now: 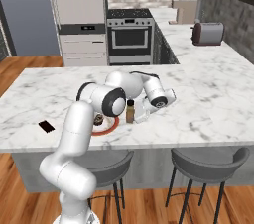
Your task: Take the cinnamon bottle from the cabinet and place it on the dining table, next to the plate with the cupcake. Then take the chocolate from the dining counter and place it on the cupcake plate.
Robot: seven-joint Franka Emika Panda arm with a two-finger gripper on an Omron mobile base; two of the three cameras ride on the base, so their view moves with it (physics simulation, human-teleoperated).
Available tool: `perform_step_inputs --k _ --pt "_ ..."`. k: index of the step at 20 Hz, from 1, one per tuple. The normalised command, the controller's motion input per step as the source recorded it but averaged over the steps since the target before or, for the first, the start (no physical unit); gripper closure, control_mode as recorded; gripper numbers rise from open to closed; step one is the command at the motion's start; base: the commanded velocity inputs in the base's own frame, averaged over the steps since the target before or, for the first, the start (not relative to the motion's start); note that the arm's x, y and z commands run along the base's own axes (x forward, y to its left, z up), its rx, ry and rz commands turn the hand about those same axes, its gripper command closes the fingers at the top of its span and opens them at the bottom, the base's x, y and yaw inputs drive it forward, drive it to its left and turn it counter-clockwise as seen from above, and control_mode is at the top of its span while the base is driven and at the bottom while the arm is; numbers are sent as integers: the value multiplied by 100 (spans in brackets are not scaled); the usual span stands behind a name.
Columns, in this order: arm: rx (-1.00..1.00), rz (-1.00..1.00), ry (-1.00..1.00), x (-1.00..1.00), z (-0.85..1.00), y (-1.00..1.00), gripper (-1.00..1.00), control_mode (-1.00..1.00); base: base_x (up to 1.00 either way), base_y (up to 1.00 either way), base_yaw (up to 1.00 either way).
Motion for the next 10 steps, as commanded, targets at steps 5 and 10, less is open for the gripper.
perform_step_inputs --k 5,10 --pt "0 0 -8 0 -19 0 -100 -100 0 0 0" --pt "0 1 -5 3 -3 -1 -100 -100 0 0 0"
